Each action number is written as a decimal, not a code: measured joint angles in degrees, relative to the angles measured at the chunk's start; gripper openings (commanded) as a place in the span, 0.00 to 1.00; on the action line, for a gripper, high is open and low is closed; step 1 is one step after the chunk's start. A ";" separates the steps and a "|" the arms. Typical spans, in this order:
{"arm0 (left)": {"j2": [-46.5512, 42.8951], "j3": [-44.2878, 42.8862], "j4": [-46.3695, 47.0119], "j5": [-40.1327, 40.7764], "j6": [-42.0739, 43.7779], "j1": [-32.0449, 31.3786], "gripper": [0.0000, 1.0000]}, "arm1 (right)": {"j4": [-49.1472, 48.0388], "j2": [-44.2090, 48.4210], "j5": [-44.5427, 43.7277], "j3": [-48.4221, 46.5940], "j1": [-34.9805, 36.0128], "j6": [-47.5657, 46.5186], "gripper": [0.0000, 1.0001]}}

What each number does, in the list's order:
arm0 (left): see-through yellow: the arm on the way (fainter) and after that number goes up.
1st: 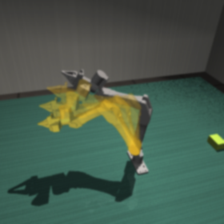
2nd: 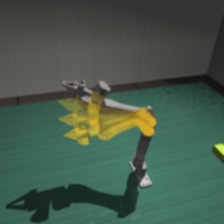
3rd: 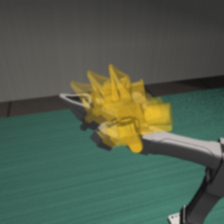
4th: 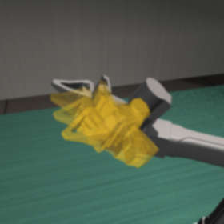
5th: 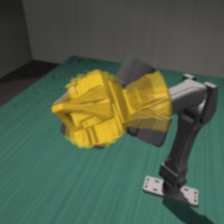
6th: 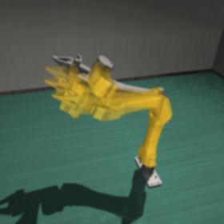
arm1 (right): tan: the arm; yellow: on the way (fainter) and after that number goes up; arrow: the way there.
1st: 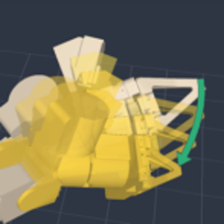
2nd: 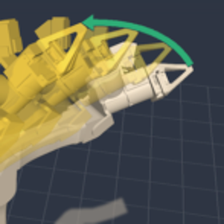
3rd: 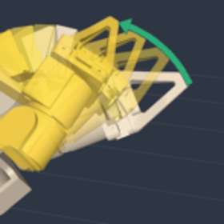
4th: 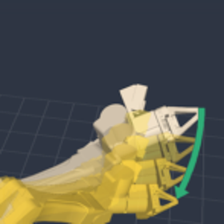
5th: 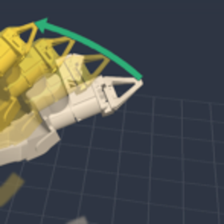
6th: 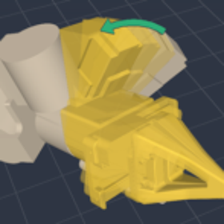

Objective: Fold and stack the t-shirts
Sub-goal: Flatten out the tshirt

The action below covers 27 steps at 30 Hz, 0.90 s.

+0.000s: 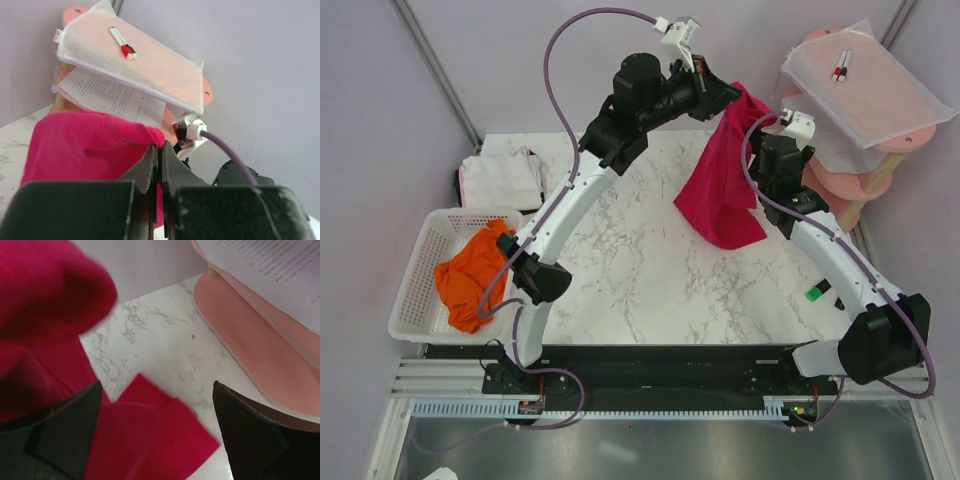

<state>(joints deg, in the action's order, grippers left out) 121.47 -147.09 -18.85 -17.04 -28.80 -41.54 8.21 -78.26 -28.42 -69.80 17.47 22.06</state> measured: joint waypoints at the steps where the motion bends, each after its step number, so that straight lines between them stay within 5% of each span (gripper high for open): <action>1: -0.87 0.79 -0.04 0.26 0.28 -0.07 0.02 | 0.22 -0.07 -0.24 0.66 -0.04 -0.02 0.98; 6: -13.90 16.50 -0.63 4.00 1.88 3.93 0.02 | 0.81 -0.28 -0.52 3.28 -0.04 0.02 0.98; 14: -42.01 60.59 4.66 15.19 -0.22 23.02 0.02 | 0.81 -2.95 1.51 4.33 -0.04 0.17 0.98; 19: -47.95 83.67 3.48 20.48 -2.32 24.17 0.06 | 0.83 -7.87 4.66 4.92 -0.04 0.15 0.98; 22: -47.87 91.47 -0.59 23.71 -3.65 24.35 0.22 | 0.87 -10.91 7.23 4.92 -0.04 0.11 0.98; 24: -48.06 94.27 -3.85 27.76 -4.92 24.52 0.46 | 0.85 -12.46 8.87 4.92 -0.04 0.07 0.98; 26: -49.64 95.82 -6.34 31.78 -5.97 24.76 0.99 | 0.81 -13.81 10.95 4.92 -0.04 -0.04 0.98; 27: -51.25 96.19 -7.67 33.99 -6.67 24.81 1.00 | 0.81 -14.45 12.00 4.92 -0.04 -0.07 0.98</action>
<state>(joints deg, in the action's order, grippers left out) 70.22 -50.89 -26.52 16.95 -35.46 -16.73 9.02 -92.71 -16.43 -64.88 17.43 22.00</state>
